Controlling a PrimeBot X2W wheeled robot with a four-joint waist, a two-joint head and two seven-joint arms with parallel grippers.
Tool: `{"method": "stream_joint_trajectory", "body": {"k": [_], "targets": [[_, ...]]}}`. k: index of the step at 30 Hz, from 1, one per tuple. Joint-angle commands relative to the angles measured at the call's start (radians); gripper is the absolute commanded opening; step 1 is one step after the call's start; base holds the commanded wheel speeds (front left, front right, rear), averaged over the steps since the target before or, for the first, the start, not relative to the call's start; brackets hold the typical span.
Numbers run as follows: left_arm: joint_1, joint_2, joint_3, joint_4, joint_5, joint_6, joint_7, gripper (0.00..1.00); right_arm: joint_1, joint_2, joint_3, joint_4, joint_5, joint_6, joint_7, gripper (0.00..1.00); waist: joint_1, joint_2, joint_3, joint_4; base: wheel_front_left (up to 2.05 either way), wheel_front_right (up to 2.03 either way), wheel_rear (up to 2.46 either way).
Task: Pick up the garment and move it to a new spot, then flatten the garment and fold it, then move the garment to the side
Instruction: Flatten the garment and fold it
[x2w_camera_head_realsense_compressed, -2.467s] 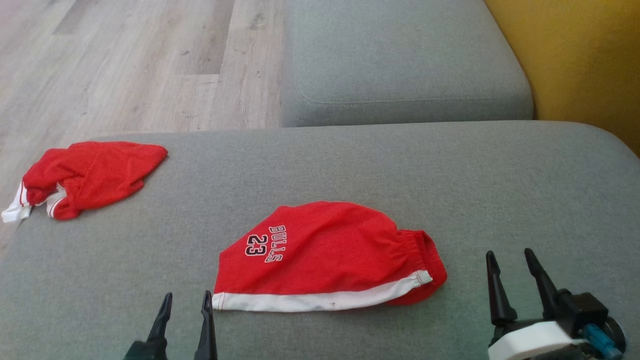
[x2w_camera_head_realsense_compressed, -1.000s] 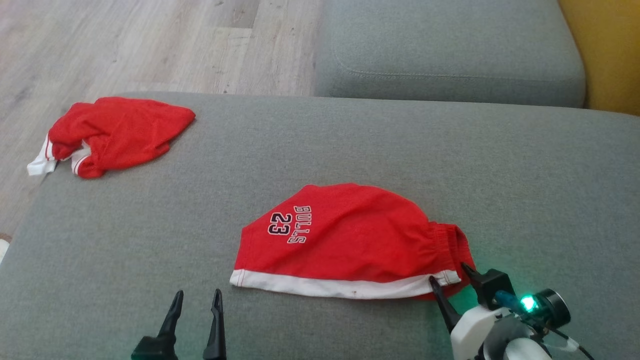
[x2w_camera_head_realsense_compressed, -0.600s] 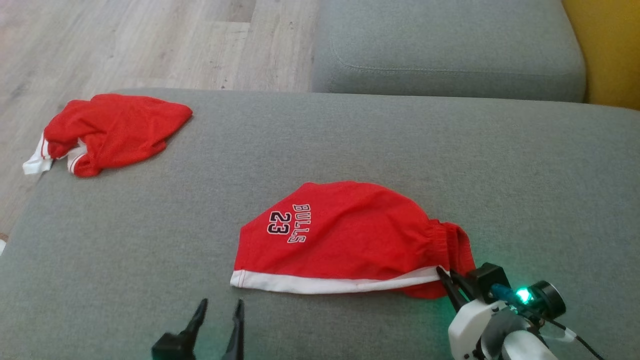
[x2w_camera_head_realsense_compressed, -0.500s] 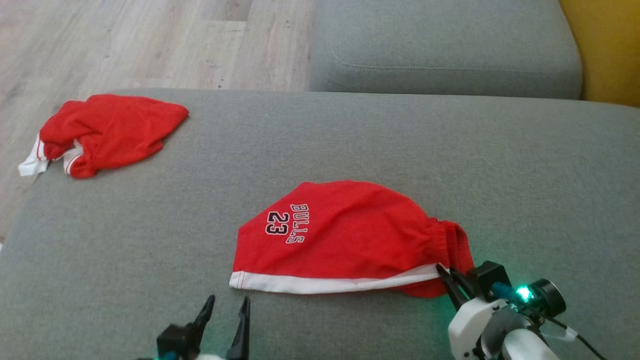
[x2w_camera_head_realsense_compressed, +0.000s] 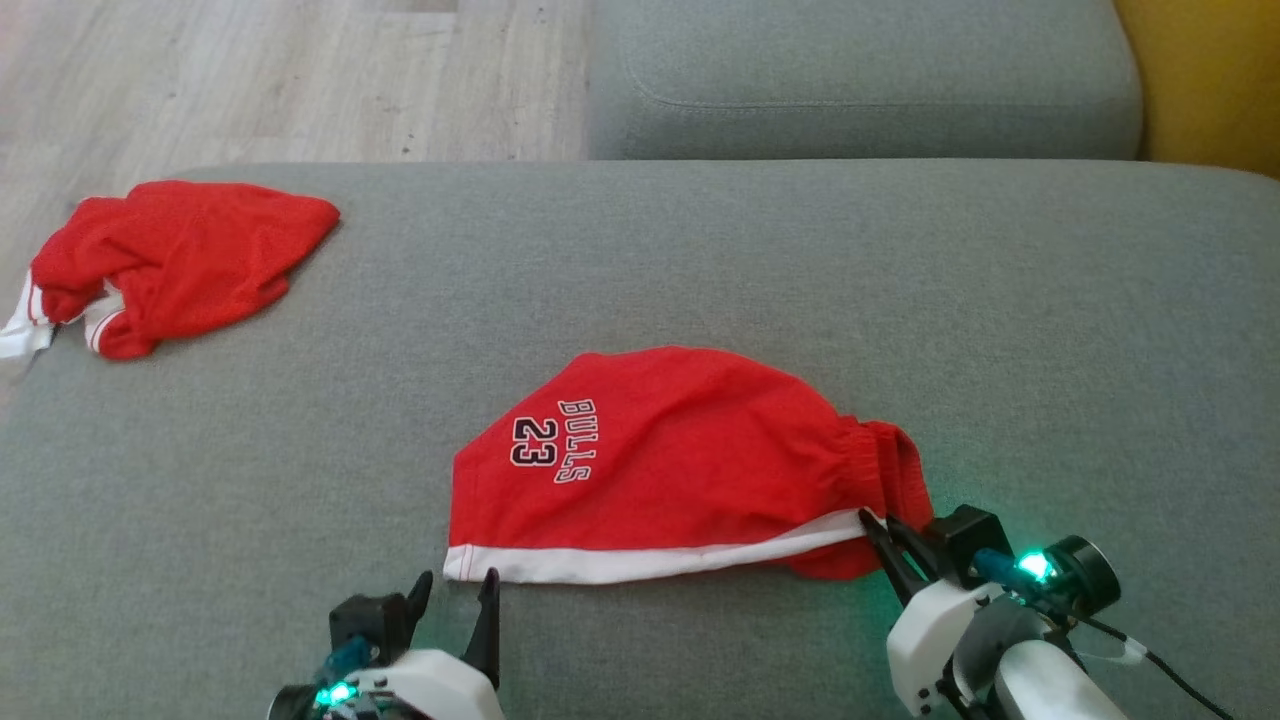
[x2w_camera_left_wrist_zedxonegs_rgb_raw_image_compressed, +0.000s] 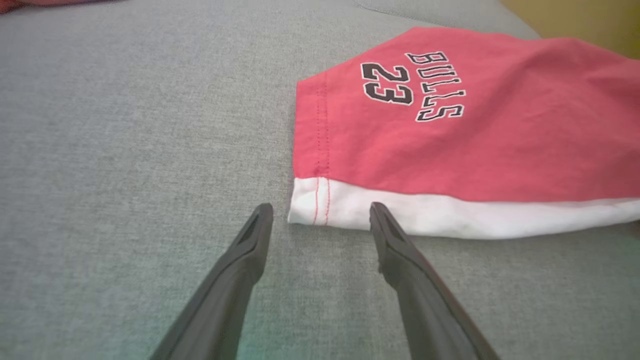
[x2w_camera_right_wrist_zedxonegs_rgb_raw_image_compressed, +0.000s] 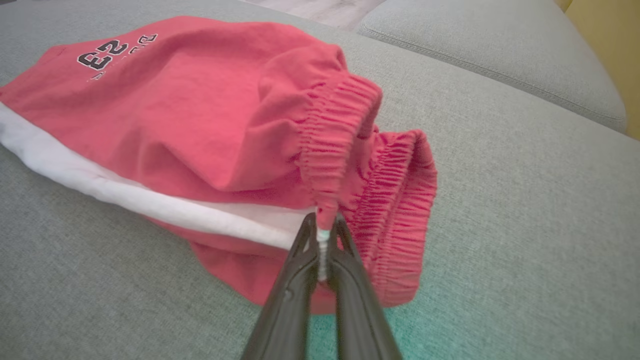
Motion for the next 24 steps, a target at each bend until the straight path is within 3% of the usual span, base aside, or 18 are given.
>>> {"method": "stream_joint_trajectory", "body": {"k": [1, 10, 12, 14, 16, 18, 19, 24], "targets": [[-0.059, -0.003, 0.033, -0.003, -0.011, 0.001, -0.012, 1.00, -0.049, -0.012, 0.021, -0.031, 0.012, 0.007, -0.017, 0.00, -0.0001, 0.0000, 0.003, -0.005, 0.00, 0.00, 0.00], [-0.122, -0.024, 0.036, 0.125, -0.038, -0.028, -0.047, 1.00, -0.065, -0.008, 0.044, -0.021, 0.028, 0.007, -0.032, 0.00, -0.0001, 0.0000, 0.018, -0.029, 0.00, 0.00, 0.00], [-0.132, -0.027, 0.033, 0.145, -0.041, -0.034, -0.054, 0.84, -0.068, -0.008, 0.048, -0.019, 0.029, 0.007, -0.034, 0.00, -0.0001, 0.0000, 0.019, -0.034, 0.00, 0.00, 0.00], [-0.140, -0.030, 0.029, 0.165, -0.042, -0.041, -0.057, 0.53, -0.070, -0.006, 0.052, -0.016, 0.031, 0.007, -0.037, 0.00, -0.0001, 0.0000, 0.020, -0.039, 0.00, 0.00, 0.00], [-0.147, -0.033, 0.023, 0.181, -0.045, -0.049, -0.060, 0.35, -0.072, -0.006, 0.054, -0.013, 0.033, 0.007, -0.040, 0.00, -0.0001, 0.0000, 0.021, -0.044, 0.00, 0.00, 0.00], [-0.151, -0.037, 0.017, 0.194, -0.045, -0.056, -0.066, 0.05, -0.073, -0.005, 0.056, -0.010, 0.033, 0.007, -0.044, 0.00, -0.0001, 0.0000, 0.019, -0.047, 0.00, 0.00, 0.00], [-0.152, -0.038, 0.013, 0.198, -0.044, -0.059, -0.072, 0.00, -0.073, -0.004, 0.056, -0.008, 0.033, 0.007, -0.047, 0.00, -0.0001, 0.0000, 0.016, -0.048, 0.00, 0.00, 0.00], [-0.148, -0.035, 0.011, 0.185, -0.034, -0.062, -0.112, 0.00, -0.071, 0.004, 0.048, -0.013, 0.037, 0.007, -0.067, 0.00, -0.0001, 0.0000, -0.005, -0.054, 0.00, 0.00, 0.00]]}}
